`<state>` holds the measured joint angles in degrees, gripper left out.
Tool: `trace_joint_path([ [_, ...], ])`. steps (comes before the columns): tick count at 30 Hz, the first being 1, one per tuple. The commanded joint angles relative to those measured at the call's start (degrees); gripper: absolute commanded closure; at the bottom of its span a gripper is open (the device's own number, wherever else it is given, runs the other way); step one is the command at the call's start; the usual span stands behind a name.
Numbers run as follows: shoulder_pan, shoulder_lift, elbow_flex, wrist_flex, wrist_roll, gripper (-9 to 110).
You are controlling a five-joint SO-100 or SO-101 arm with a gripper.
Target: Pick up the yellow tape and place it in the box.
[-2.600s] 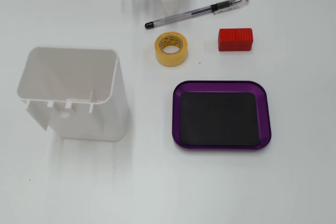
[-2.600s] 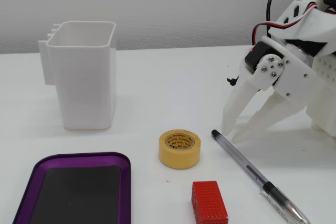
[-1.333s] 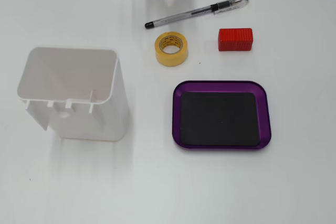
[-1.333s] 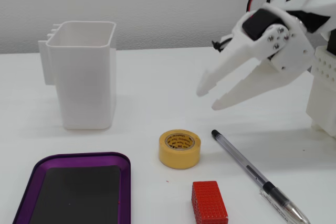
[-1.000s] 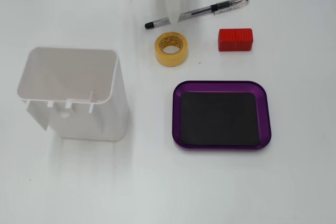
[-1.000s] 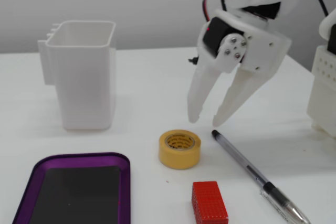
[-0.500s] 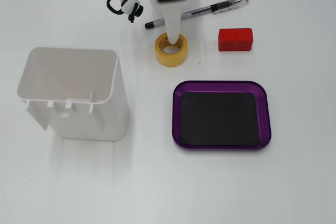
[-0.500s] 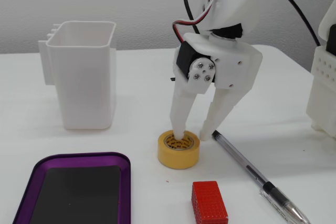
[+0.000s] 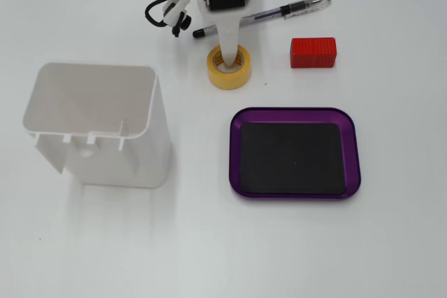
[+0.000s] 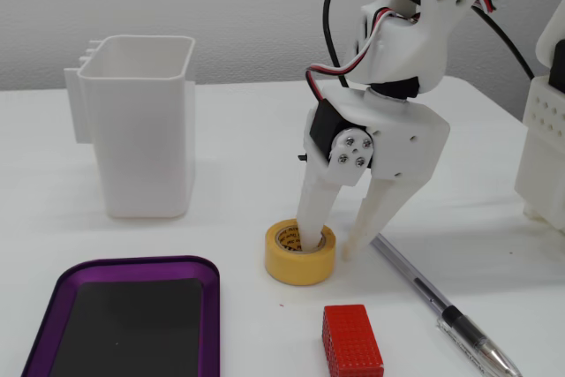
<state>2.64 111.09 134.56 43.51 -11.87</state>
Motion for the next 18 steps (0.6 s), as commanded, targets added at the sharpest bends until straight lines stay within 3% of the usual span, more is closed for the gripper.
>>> trace_joint_path([
  [1, -0.5, 0.2, 0.1, -0.4, -0.4, 101],
  [5, -1.4, 1.6, -1.1, 3.5, 0.1, 102],
  [11, -4.4, 9.1, -18.9, 16.4, 1.1, 102],
  [18, -13.8, 7.9, -32.1, 16.3, 0.8, 102],
])
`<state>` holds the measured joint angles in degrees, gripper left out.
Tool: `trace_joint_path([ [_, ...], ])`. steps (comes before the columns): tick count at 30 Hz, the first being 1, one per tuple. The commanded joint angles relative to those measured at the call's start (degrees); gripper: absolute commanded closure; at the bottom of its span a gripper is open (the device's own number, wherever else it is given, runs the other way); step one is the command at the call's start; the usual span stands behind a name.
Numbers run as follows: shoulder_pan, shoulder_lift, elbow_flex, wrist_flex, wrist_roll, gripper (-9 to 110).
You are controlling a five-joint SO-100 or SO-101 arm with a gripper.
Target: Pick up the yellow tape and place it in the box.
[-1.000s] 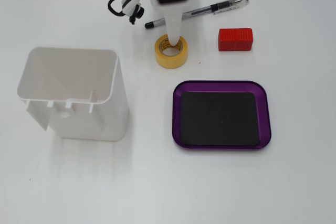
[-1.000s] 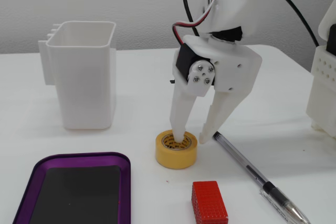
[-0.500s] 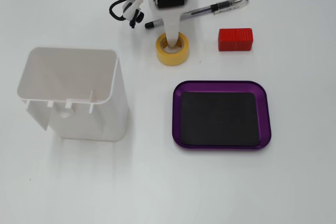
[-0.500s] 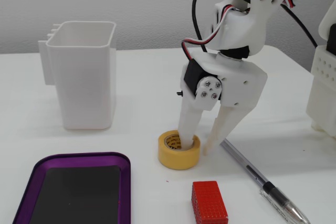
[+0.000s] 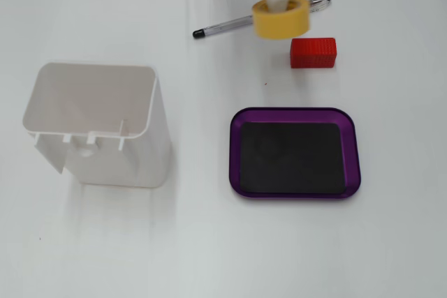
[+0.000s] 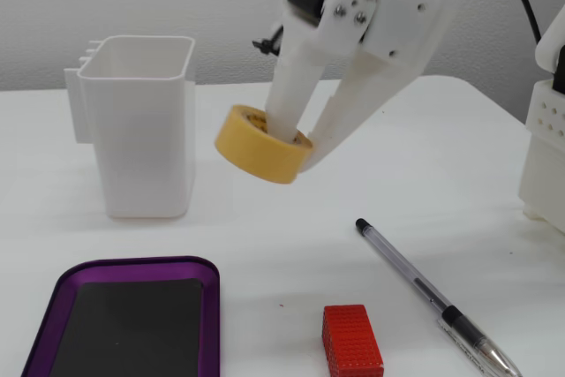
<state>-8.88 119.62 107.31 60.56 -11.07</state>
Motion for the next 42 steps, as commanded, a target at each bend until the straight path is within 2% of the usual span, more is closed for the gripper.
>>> trace_joint_path([
  [1, -3.0, -2.3, -5.0, -2.0, 0.0, 102],
  [10, -3.9, -18.9, -5.9, -16.3, 0.0, 102],
  [24, -3.2, -30.8, -5.9, -27.6, 0.0, 102],
  [28, -0.9, -32.4, -5.9, -27.6, 0.5, 101],
  [35, -0.5, -32.1, -6.5, -24.6, 0.6, 94],
  [42, 0.0, -31.7, -20.8, -6.7, 0.8, 93],
])
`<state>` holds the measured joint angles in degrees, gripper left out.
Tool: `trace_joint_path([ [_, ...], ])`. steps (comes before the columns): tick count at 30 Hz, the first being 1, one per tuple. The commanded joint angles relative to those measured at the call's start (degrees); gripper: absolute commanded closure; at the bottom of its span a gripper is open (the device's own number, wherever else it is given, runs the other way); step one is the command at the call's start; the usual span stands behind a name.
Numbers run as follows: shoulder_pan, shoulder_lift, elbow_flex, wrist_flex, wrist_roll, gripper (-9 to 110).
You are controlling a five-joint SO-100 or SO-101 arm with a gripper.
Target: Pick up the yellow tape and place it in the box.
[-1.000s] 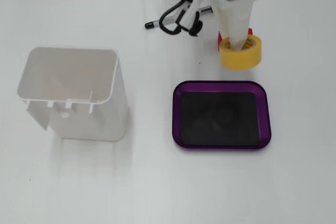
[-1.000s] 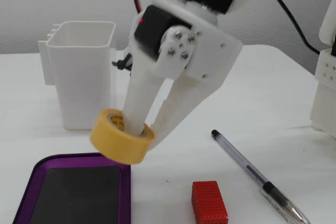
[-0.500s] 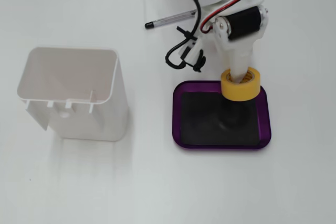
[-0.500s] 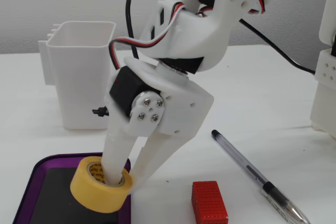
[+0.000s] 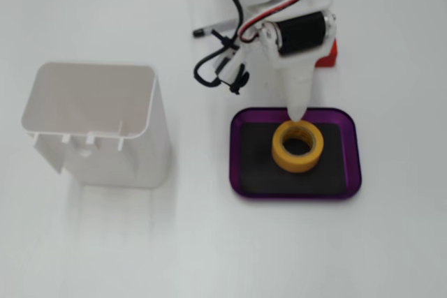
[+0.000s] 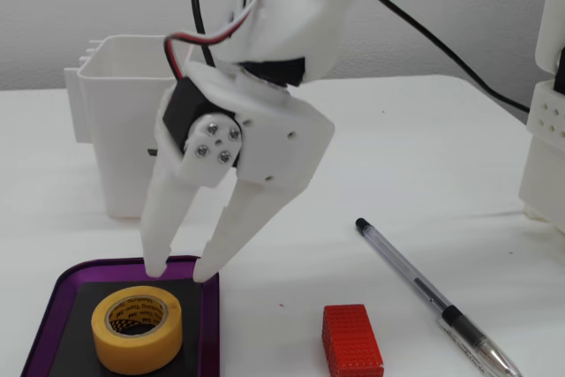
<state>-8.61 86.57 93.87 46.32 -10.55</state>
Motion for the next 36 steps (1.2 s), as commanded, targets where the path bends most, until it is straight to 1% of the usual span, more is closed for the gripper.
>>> trace_joint_path([
  [1, -0.3, 2.1, -10.5, 11.3, 0.9, 93],
  [5, -0.4, 7.1, -19.7, 23.8, 3.3, 93],
  [7, -0.4, 10.6, -21.9, 27.1, 3.8, 93],
  [9, -0.2, 14.6, -22.2, 29.0, 3.8, 93],
  [12, 1.0, 21.0, -17.9, 31.4, 3.9, 93],
  [17, 4.8, 32.0, -3.7, 31.6, 5.0, 93],
  [22, 9.6, 43.1, 13.6, 27.1, 6.5, 93],
  [29, 9.8, 61.0, 35.3, 21.6, 6.5, 93],
  [36, 9.8, 81.8, 53.2, 17.5, 6.4, 93],
])
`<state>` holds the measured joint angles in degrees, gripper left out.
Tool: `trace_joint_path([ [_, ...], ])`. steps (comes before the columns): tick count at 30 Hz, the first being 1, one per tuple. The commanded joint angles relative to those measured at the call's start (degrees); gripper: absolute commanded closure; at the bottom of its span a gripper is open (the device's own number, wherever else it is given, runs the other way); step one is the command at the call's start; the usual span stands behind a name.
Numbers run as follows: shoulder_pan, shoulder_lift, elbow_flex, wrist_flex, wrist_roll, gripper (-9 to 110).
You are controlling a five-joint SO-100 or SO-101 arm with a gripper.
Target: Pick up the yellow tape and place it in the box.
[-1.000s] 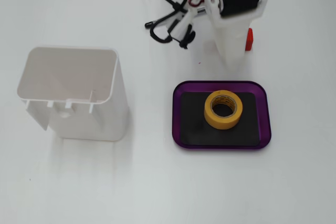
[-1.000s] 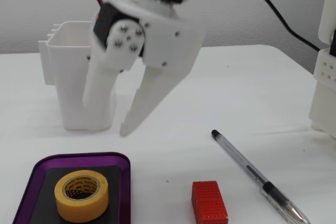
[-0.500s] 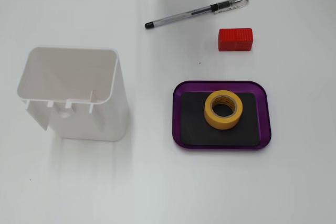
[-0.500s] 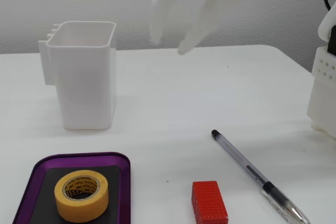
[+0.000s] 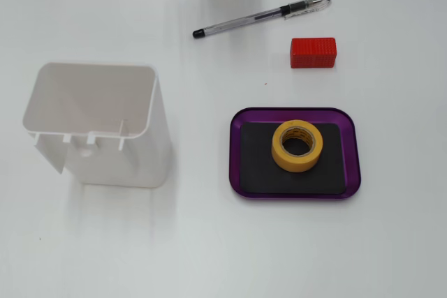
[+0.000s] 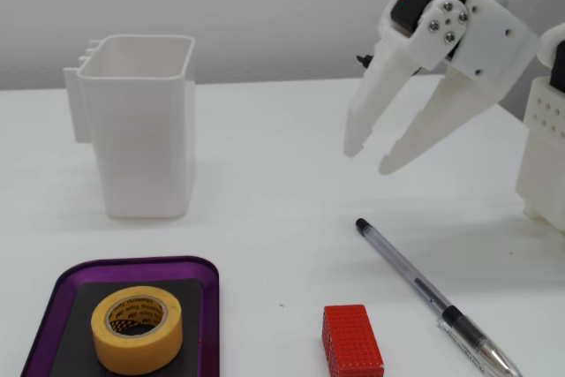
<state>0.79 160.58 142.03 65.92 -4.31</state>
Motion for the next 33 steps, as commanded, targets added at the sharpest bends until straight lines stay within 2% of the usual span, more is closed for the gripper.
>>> trace_joint_path([
  [1, 0.4, 10.9, 7.6, -2.5, 0.2, 93],
  [11, 0.4, 38.1, 28.3, -1.9, 0.3, 93],
  [21, 0.4, 35.7, 33.8, -2.0, 0.4, 94],
  [25, 0.4, 35.7, 33.8, -1.9, 0.4, 103],
  [33, 0.4, 35.7, 33.9, -1.9, 0.4, 102],
])
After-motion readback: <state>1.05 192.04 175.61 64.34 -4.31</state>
